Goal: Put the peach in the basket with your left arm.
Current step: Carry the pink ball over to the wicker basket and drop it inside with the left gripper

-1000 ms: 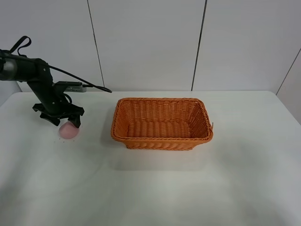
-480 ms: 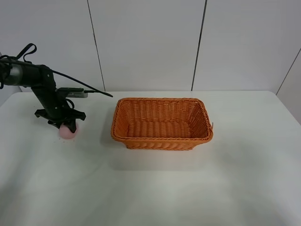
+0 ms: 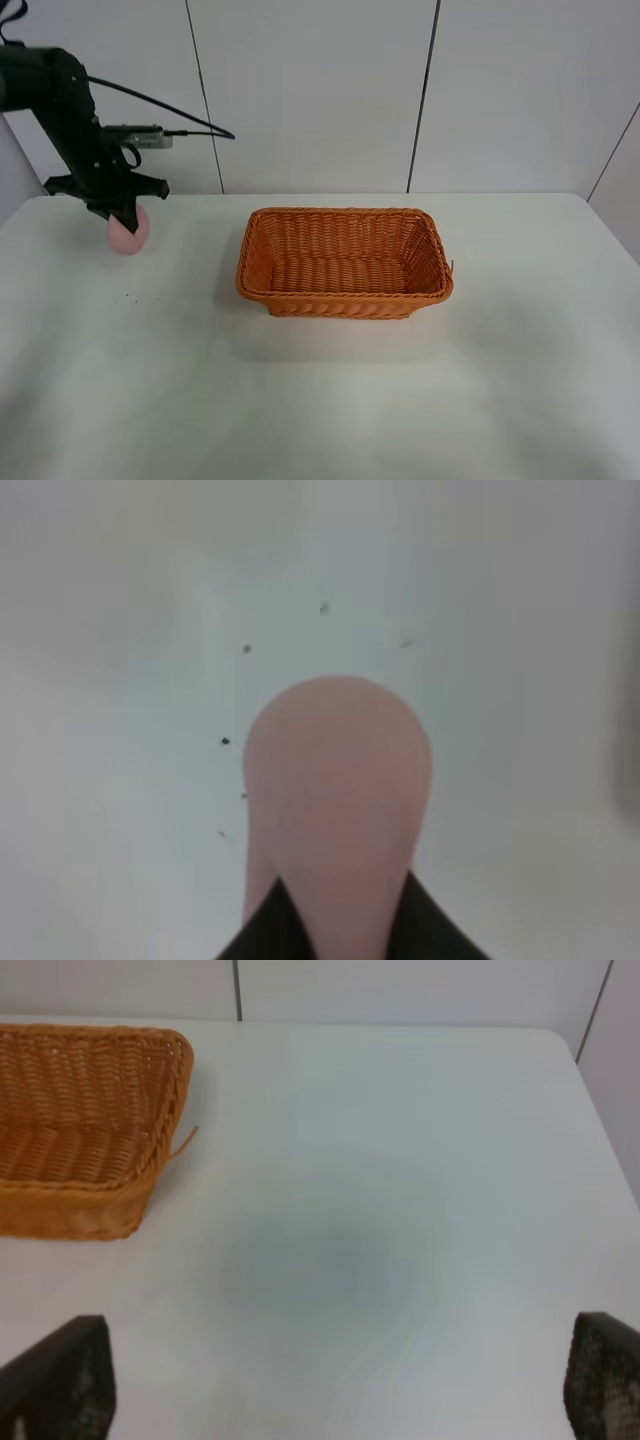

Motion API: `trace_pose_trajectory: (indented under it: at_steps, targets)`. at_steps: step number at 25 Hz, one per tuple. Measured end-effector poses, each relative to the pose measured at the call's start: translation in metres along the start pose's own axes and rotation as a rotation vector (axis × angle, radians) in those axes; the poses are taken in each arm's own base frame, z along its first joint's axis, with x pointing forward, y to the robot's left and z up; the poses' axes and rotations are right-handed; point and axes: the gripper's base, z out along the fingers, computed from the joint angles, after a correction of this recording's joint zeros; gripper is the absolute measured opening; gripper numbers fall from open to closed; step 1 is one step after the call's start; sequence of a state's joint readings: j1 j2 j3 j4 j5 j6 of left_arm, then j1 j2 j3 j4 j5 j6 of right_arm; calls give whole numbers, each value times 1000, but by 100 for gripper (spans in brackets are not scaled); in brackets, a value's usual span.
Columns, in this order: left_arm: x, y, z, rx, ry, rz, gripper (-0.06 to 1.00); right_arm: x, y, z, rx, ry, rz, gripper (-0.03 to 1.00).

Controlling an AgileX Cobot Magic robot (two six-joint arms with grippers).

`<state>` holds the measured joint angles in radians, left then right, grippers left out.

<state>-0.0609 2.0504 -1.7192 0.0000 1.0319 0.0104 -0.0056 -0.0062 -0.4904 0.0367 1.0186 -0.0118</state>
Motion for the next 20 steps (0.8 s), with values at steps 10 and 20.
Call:
trace_pose_trajectory:
  at_steps: [10,20]
  targets:
    - [-6,-116,-43,69,-59,218,5,0,0,0,0,0,0,69]
    - [3,-257,23,155,-22,449,5,0,0,0,0,0,0,69]
